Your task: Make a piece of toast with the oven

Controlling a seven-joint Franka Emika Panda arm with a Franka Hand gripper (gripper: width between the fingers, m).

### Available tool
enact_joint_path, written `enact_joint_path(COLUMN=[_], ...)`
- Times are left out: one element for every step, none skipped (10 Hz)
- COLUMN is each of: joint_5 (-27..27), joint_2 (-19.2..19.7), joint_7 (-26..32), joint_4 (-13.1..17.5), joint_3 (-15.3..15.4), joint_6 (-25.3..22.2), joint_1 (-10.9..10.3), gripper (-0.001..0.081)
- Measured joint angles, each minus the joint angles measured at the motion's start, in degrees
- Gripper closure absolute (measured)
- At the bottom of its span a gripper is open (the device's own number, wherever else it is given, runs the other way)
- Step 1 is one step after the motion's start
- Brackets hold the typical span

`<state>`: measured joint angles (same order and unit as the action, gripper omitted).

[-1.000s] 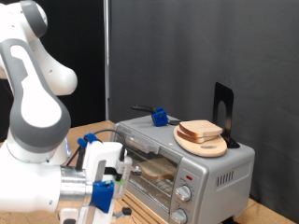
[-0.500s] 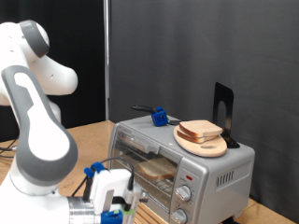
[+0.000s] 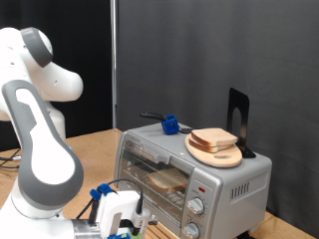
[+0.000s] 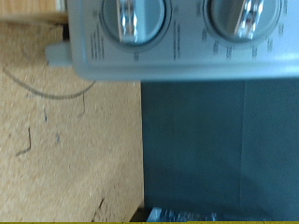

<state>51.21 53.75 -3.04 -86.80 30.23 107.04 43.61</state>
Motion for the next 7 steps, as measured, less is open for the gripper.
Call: enact_joint_path(joint_5=[-1.4, -1.8, -1.8, -1.9, -2.0, -2.0, -2.0], joint_2=[0.4, 0.7, 0.8, 1.1, 1.7, 2.2, 2.7], joint_7=[-1.0, -1.4, -1.5, -1.5, -1.5, -1.4, -1.1], joint_4=[1.2, 2.0, 2.6, 3.1, 3.8, 4.1, 4.1], joint_3=[0.0, 0.0, 0.0, 0.0, 0.0, 0.0, 0.0], joint_6=[-1.8, -2.2, -2.2, -2.2, -2.2, -2.1, -1.6], joint_1=[-0.3, -0.9, -1.4, -2.0, -2.5, -3.0, -3.3], gripper=[0.0124, 0.0124, 0.0124, 0.0124, 0.0124, 0.0124, 0.0124])
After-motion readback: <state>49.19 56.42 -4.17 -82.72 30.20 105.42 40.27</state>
